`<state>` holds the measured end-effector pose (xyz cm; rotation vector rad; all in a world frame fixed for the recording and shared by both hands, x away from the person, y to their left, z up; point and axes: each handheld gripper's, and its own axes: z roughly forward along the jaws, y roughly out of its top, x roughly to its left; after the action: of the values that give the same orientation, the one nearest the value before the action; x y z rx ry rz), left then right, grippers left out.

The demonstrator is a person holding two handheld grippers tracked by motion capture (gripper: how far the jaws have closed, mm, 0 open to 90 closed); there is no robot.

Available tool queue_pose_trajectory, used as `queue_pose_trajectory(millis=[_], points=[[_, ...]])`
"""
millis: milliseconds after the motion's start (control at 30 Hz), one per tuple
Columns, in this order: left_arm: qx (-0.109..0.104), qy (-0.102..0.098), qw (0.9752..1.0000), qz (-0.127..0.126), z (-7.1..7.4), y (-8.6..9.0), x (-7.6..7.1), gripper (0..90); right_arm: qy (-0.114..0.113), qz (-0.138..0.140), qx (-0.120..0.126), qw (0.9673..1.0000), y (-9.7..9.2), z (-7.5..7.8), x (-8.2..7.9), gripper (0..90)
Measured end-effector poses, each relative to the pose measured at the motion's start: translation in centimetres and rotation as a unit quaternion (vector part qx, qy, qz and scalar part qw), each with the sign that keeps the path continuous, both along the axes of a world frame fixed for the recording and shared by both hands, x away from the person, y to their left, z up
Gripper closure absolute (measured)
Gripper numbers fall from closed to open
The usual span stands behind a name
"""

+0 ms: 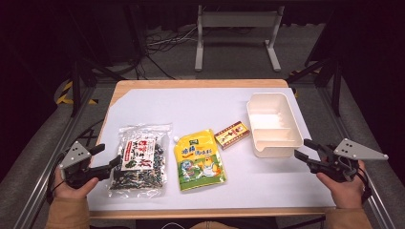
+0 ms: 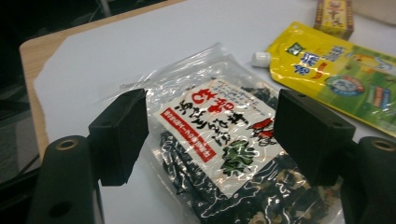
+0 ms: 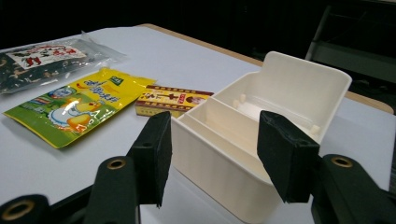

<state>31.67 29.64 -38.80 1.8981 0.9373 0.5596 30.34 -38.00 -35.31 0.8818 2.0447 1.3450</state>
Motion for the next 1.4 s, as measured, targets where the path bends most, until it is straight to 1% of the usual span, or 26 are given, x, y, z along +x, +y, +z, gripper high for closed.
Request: queue_pose_trajectory(millis=[33,100,167,267,333,400,433,467,500,533,567,600,700,733,767,800,833,967,1067,1133,1200,1233,1267,1300,1333,1400], points=[[-0.003,0.002,1.0,-0.004,0.0,0.0,0.0,27.4,0.001,0.004,-0.001,1.0,0.1,0.1,0.0,44.8],[-0.002,0.005,1.0,-0.006,0.1,0.1,0.1,27.7,0.001,0.016,-0.003,0.9999,0.5,0.3,0.0,44.5],[-0.006,0.01,0.9999,-0.005,0.2,0.2,0.2,27.6,0.002,0.017,-0.004,0.9998,0.5,0.3,-0.1,44.4],[-0.009,0.008,0.9999,-0.005,0.5,0.3,0.4,27.0,0.002,0.019,-0.006,0.9998,0.7,0.4,-0.1,44.3],[-0.005,0.011,0.9999,0.0,1.0,0.3,0.6,25.8,0.005,0.02,-0.005,0.9998,0.8,0.4,0.0,44.2],[0.0,0.019,0.9998,0.0,1.5,0.4,0.8,25.3,0.007,0.019,-0.011,0.9997,1.0,0.4,0.0,44.2],[0.001,0.019,0.9998,-0.001,1.7,0.4,1.0,25.3,0.007,0.019,-0.011,0.9997,1.0,0.4,0.0,44.2],[0.002,0.021,0.9998,0.001,2.0,0.4,1.2,25.3,0.008,0.019,-0.01,0.9997,1.0,0.4,0.0,44.1],[-0.003,0.029,0.9996,0.0,2.2,0.5,1.6,24.9,0.008,0.02,-0.011,0.9997,1.1,0.4,0.1,43.9],[-0.006,0.034,0.9994,-0.004,2.3,0.6,2.0,27.6,0.008,0.019,-0.011,0.9997,1.2,0.4,0.1,42.8],[-0.009,0.037,0.9993,-0.004,2.4,0.6,2.3,28.6,0.008,0.016,-0.01,0.9998,1.2,0.4,0.2,41.9],[-0.009,0.037,0.9993,-0.004,2.4,0.6,2.3,29.1,0.008,0.016,-0.01,0.9998,1.2,0.4,0.2,41.9],[-0.017,0.047,0.9987,-0.009,2.5,0.6,3.8,29.1,0.011,0.012,-0.004,0.9999,1.0,0.2,0.4,40.8],[-0.02,0.05,0.9985,-0.009,2.5,0.5,4.1,29.1,0.012,0.011,-0.004,0.9999,1.0,0.2,0.4,40.7],[-0.015,0.054,0.9984,-0.009,2.6,0.4,4.5,28.7,0.012,0.011,-0.004,0.9999,1.0,0.2,0.4,40.7],[-0.015,0.054,0.9984,-0.009,2.6,0.4,4.5,28.0,0.012,0.011,-0.004,0.9999,1.0,0.2,0.4,40.7],[-0.005,0.059,0.9982,-0.008,2.9,0.2,5.0,28.0,0.014,0.01,-0.001,0.9998,0.9,0.2,0.4,40.6],[-0.006,0.06,0.9981,-0.005,3.4,-0.1,5.5,29.6,0.013,0.007,0.0,0.9999,1.0,0.1,0.5,40.1],[0.003,0.066,0.9978,-0.002,3.9,-0.5,6.2,29.6,0.012,0.004,0.001,0.9999,1.1,0.0,0.5,40.0],[0.005,0.072,0.9973,-0.01,4.2,-0.6,6.9,29.3,0.014,0.003,0.002,0.9999,1.1,-0.1,0.5,40.0],[0.015,0.067,0.9976,-0.01,4.3,-0.7,7.5,28.9,0.013,0.004,0.002,0.9999,1.1,-0.2,0.6,40.1],[0.014,0.065,0.9977,-0.01,4.2,-0.7,7.7,29.0,0.013,0.003,0.002,0.9999,1.0,-0.2,0.6,40.1],[0.002,0.042,0.9989,-0.02,4.1,-0.4,8.3,30.0,0.012,0.003,0.003,0.9999,1.0,-0.2,0.6,40.2],[-0.006,0.038,0.999,-0.021,4.0,-0.3,8.5,30.9,0.011,0.003,0.004,0.9999,1.0,-0.2,0.5,40.2],[-0.006,0.038,0.999,-0.021,4.0,-0.3,8.5,31.1,0.011,0.003,0.004,0.9999,1.0,-0.2,0.5,40.2],[-0.016,0.039,0.9989,-0.018,3.8,-0.2,8.9,31.1,0.01,0.002,0.006,0.9999,1.0,-0.2,0.6,40.1]])
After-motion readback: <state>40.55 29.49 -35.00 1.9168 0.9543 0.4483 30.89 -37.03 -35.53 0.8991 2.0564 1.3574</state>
